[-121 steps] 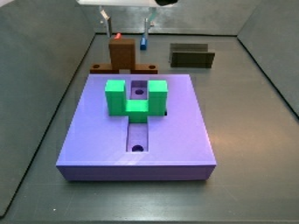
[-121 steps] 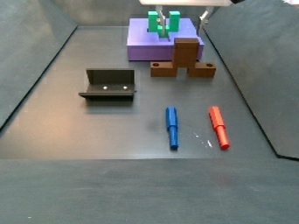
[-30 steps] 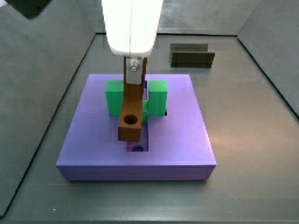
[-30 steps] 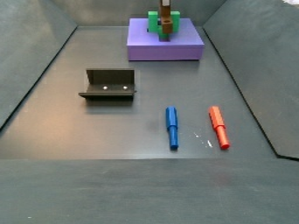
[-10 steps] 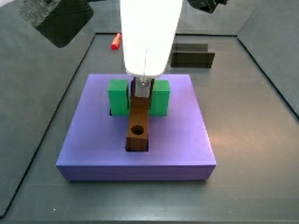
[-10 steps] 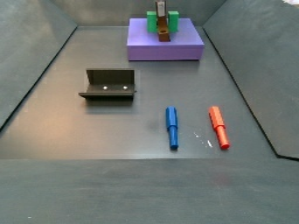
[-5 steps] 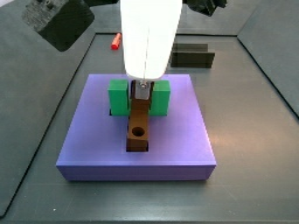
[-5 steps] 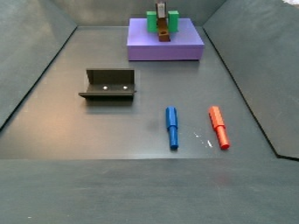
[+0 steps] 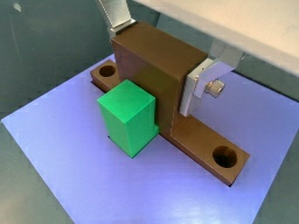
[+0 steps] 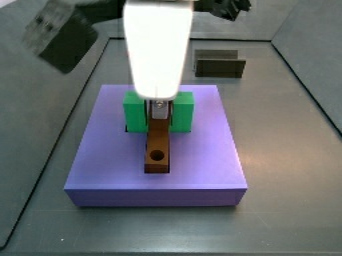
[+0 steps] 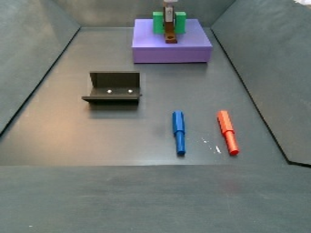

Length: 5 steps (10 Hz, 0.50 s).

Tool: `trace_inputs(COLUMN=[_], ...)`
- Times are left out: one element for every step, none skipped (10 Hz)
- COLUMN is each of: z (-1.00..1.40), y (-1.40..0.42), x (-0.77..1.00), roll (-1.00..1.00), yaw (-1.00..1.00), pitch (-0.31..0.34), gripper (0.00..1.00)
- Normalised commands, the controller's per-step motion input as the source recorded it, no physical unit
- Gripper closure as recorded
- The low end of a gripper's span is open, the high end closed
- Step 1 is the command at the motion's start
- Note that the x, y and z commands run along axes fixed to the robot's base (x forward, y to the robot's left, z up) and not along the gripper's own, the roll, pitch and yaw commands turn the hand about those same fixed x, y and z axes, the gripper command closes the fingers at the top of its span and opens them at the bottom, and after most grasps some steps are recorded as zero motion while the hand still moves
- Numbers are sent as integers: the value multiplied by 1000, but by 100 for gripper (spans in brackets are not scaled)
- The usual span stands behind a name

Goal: Pick up the brown object. Move up. Move to above the board. Insert the brown object.
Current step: Insert the brown object.

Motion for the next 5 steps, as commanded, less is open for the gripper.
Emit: trace_inputs(z=[-360, -191, -26, -29, 0], y=[0, -49, 0, 0, 0], x=[-111, -94, 0, 0, 0], roll=[174, 319, 67, 0, 0], yaw=[0, 0, 0, 0, 0], pitch=[-383, -156, 0, 0, 0], gripper=[100, 100, 100, 100, 100])
